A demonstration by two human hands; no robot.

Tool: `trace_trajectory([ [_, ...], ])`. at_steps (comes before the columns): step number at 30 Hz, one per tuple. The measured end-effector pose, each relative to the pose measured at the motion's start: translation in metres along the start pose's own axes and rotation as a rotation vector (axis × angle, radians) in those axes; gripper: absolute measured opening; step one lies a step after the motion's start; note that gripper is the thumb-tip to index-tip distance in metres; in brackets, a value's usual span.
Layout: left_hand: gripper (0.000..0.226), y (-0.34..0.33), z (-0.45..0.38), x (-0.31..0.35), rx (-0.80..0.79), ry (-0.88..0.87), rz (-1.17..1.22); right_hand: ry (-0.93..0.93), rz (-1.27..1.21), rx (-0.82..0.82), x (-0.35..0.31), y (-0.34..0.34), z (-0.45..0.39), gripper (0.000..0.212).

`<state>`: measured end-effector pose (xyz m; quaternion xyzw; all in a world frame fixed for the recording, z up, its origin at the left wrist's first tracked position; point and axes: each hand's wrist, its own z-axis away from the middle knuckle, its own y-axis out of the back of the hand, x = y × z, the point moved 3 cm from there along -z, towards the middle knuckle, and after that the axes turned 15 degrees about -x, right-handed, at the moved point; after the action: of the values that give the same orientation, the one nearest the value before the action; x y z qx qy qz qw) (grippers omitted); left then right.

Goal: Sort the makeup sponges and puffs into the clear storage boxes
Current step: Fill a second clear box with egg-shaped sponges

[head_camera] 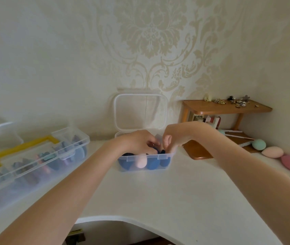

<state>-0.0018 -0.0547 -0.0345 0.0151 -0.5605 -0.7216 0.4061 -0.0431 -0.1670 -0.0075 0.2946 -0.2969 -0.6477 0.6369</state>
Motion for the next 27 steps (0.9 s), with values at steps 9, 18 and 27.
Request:
trace_trajectory([
  [9, 0.033, 0.015, 0.045, -0.024, 0.022, -0.071, 0.151, 0.064, -0.112, 0.158, -0.013, -0.002, 0.016, 0.029],
  [18, 0.038, 0.017, 0.037, -0.024, 0.027, 0.045, 0.058, 0.032, -0.286, 0.139, -0.013, 0.01, 0.006, 0.023],
  [27, 0.045, 0.066, 0.045, -0.055, 0.746, 0.128, 0.046, 0.072, -0.422, 0.759, 0.013, 0.058, -0.002, 0.052],
])
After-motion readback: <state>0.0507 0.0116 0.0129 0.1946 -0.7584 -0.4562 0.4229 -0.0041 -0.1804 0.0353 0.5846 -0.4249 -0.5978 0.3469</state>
